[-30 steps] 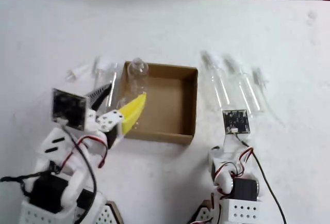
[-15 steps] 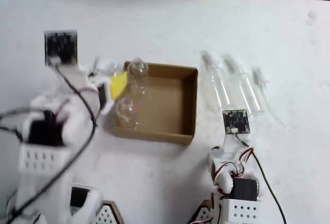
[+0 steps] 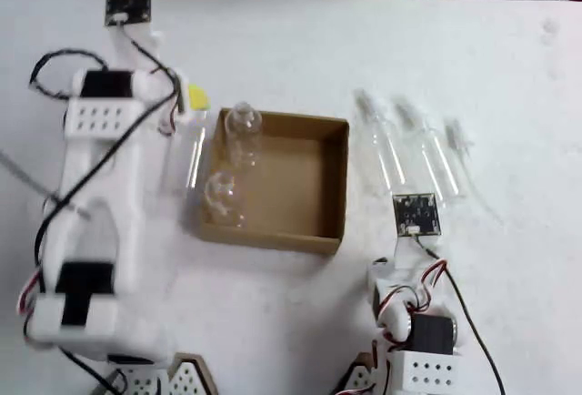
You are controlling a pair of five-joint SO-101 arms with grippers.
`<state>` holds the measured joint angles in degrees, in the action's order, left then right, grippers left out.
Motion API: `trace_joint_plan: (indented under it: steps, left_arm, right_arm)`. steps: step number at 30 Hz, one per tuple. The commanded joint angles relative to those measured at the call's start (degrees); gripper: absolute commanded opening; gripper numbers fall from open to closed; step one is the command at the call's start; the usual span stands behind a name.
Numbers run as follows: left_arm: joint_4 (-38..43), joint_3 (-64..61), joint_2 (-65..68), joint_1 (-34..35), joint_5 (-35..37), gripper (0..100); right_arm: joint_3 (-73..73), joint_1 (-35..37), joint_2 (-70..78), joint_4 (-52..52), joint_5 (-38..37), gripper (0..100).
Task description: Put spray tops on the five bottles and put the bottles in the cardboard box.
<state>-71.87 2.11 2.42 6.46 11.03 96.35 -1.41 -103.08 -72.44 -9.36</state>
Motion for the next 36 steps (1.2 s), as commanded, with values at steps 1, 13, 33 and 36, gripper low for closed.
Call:
trace_joint_plan:
  steps: [1,13,33,36]
  left_arm:
    - [-0.62,15.03,13.14,1.27,0.7,27]
    - [-1.05,41.93,41.36,1.27,-5.8,27]
    - [-20.04,64.53,56.48,0.48,-8.79,27]
    - [-21.19,65.67,56.57,-0.31,-8.79,27]
  right_arm:
    - [0.44,-0.04,-0.22,-0.48,-0.7,8.8]
    - [0.44,-0.04,-0.22,-0.48,-0.7,8.8]
    - [0.44,-0.04,-0.22,-0.48,-0.7,8.8]
    - [0.44,-0.04,-0.22,-0.48,-0.7,8.8]
